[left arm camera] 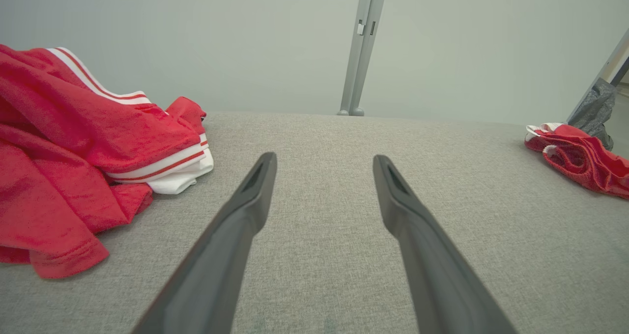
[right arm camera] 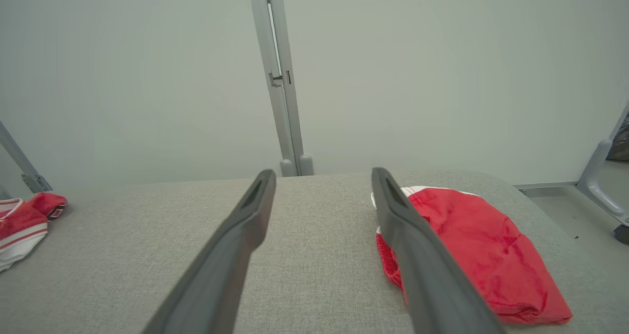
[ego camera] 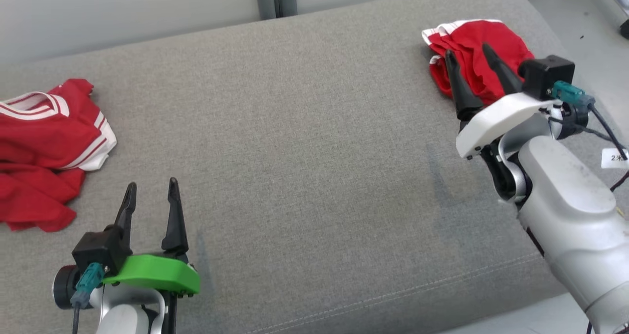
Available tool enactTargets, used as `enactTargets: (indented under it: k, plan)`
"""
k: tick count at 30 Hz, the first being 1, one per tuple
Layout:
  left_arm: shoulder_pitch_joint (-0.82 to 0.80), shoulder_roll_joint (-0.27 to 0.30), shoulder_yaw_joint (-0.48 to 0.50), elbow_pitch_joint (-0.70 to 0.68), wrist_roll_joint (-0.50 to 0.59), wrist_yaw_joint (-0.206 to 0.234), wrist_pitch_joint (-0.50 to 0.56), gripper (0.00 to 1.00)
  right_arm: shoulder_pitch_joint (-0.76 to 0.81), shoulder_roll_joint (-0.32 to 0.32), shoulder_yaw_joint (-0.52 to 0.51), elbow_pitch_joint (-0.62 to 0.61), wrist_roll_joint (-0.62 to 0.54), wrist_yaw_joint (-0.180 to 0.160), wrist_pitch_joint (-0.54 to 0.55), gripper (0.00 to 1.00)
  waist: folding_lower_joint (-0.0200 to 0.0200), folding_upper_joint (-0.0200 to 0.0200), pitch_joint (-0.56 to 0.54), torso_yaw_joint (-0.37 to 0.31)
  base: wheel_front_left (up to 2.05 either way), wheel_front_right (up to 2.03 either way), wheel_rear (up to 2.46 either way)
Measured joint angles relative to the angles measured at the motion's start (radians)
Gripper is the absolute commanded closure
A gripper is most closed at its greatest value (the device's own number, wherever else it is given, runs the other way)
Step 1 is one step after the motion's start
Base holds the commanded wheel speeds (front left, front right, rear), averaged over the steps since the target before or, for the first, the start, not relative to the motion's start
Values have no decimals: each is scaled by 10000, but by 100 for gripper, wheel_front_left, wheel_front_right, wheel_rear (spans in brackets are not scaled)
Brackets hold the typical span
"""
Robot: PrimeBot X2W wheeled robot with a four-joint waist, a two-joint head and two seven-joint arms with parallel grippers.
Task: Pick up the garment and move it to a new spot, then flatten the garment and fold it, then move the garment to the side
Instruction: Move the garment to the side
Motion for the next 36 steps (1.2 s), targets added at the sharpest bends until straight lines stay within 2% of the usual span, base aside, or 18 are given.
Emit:
enactTargets:
  k: [10, 19, 36]
  plan:
    - [948, -29, 539, -102, 6, 150, -2, 0, 1666, 198, -642, -1384, -637, -502, 0, 0, 0, 0, -1088, 163, 0, 0, 0]
    - [1438, -40, 926, -539, 77, 176, -29, 0, 3077, 387, -886, -2295, -1183, -593, 2, 0, 0, 0, -1408, 174, 0, 0, 0]
    - [2106, -61, 949, -949, 357, 205, -29, 0, 4789, 579, -1553, -3289, -1586, -673, 2, 0, 0, 0, -1503, 21, 0, 0, 0]
